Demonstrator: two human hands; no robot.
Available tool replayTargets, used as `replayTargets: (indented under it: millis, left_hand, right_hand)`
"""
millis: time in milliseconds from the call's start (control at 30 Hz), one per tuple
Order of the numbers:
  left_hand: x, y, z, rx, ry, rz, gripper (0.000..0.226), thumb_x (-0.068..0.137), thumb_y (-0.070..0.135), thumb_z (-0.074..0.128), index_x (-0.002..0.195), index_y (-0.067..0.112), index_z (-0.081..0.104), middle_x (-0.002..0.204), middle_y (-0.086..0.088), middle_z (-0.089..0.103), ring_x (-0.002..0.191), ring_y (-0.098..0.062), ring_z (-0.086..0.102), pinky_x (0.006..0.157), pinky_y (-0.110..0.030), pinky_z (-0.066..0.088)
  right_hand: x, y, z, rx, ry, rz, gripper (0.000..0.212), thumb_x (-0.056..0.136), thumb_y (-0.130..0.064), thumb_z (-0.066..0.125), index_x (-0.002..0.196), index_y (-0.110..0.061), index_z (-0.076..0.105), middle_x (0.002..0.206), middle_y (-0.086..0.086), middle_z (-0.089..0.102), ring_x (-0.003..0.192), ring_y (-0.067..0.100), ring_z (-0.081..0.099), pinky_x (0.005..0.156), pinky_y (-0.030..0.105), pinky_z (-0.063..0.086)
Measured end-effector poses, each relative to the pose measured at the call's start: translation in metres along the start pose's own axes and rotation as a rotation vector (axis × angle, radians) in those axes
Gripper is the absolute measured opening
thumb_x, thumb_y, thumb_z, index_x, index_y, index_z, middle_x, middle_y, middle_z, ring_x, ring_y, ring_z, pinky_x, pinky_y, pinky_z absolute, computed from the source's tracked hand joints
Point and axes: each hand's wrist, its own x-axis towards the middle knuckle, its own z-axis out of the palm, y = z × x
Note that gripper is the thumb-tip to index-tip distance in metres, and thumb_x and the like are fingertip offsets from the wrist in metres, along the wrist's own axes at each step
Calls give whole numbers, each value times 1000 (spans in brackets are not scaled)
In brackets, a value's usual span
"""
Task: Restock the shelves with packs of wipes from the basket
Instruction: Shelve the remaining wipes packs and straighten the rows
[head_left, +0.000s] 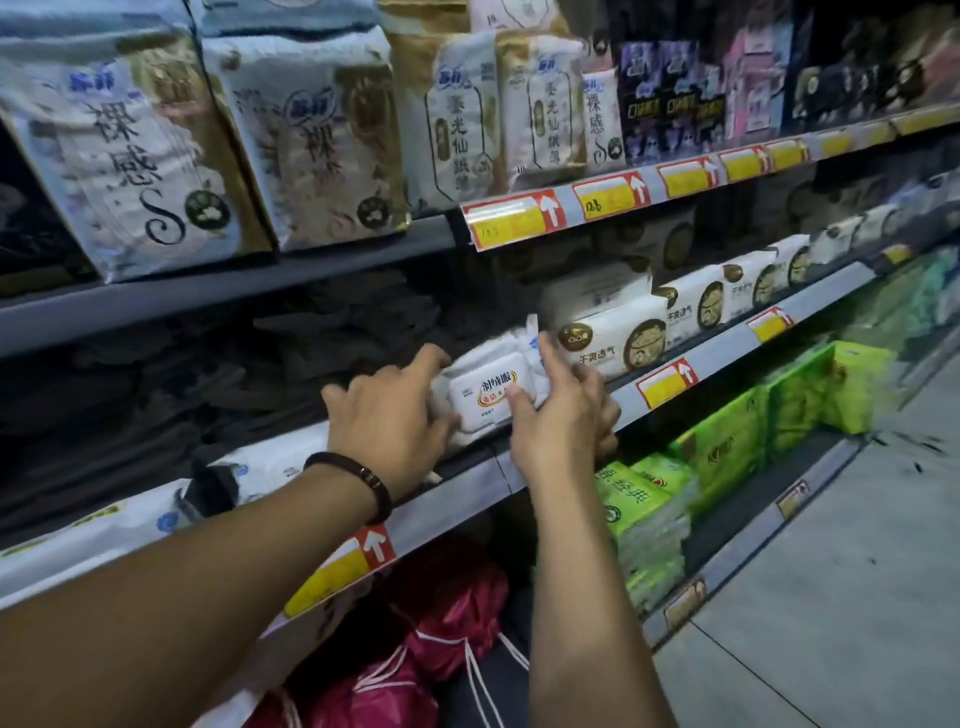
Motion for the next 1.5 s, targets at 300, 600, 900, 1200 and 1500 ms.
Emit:
replayTargets:
  millis: [300,600,900,1200,1500]
  left_hand:
    - [-14,1,27,357,164,456,49,82,36,67,130,28,60,143,-10,52,126,-38,49,96,-51,34]
    - [-31,6,48,402,-106,317,96,95,74,28,168,20,-7,173,-25,-12,161,-42,-3,125,-63,-11]
    - [-22,12,52,493,-179,272,108,91,84,25,165,20,-18,172,-26,-8,158,-45,6,122,-66,-13]
    - [-52,-8,24,442,-133,248,98,97,73,32,163,27,-25,166,-20,-38,155,-43,-31,117,-72,-19]
    - [-124,-85,-13,430,-141,300,102,77,66,69,160,12,43,171,-21,25,157,-46,23,121,-71,13]
  right_hand:
    - [-7,15,10,26,168,37,35,88,-37,80,122,-39,74,135,-5,64,129,28,47,99,45,38]
    - [0,-11,-19,-224,-197,37,48,101,-45,63,147,-41,56,153,-3,53,141,34,33,105,48,31]
    - [-3,-14,-12,-321,-435,-2,64,107,-41,48,165,-37,21,177,-8,9,153,39,13,117,59,19]
    - [-20,-33,-31,-310,-481,-33,63,103,-45,59,161,-37,34,166,11,27,152,39,25,119,55,28]
    - [-78,-88,-24,-337,-667,-303,50,100,-41,64,146,-26,55,146,14,50,134,35,53,113,39,44]
